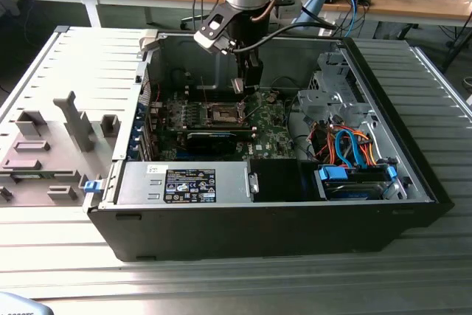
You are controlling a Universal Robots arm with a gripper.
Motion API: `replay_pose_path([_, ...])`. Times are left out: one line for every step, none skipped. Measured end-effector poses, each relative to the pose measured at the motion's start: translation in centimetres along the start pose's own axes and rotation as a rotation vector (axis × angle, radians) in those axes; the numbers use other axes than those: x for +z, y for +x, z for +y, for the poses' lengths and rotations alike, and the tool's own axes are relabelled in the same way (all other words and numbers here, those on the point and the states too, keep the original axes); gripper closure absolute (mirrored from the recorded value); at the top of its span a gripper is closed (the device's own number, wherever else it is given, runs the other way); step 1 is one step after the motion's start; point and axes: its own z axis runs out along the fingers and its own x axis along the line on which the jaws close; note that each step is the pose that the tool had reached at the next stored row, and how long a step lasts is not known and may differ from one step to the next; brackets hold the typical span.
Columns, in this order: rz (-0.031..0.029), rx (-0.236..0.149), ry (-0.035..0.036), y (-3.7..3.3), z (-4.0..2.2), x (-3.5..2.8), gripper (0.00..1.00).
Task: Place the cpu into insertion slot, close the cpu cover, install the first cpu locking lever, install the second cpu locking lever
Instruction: 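Place the cpu into insertion slot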
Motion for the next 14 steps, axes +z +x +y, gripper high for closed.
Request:
replay_pose_path([0.0000,0.000,0.0000,0.00,0.00,0.01,0.46])
replay_pose_path([0.0000,0.000,0.0000,0.00,0.00,0.03,0.46])
replay_pose_path([0.0000,0.000,0.0000,0.00,0.00,0.05,0.46])
replay_pose_path([0.0000,0.000,0.0000,0.00,-0.01,0.07,0.46])
replay_pose_path([0.0000,0.000,0.0000,0.00,-0.01,0.08,0.46])
replay_pose_path([0.0000,0.000,0.0000,0.00,-0.01,0.10,0.46])
replay_pose_path([0.0000,0.000,0.0000,0.00,-0.01,0.11,0.46])
replay_pose_path([0.0000,0.000,0.0000,0.00,-0.01,0.13,0.46])
replay_pose_path([0.0000,0.000,0.0000,0.00,-0.01,0.16,0.46])
replay_pose_path([0.0000,0.000,0.0000,0.00,-0.01,0.17,0.46])
replay_pose_path([0.0000,0.000,0.0000,0.00,-0.02,0.21,0.46])
replay_pose_path([0.0000,0.000,0.0000,-0.01,-0.02,0.27,0.46])
replay_pose_path([0.0001,0.000,0.0000,-0.01,-0.02,0.29,0.46])
replay_pose_path([0.0001,0.000,-0.0001,-0.01,-0.02,0.30,0.46])
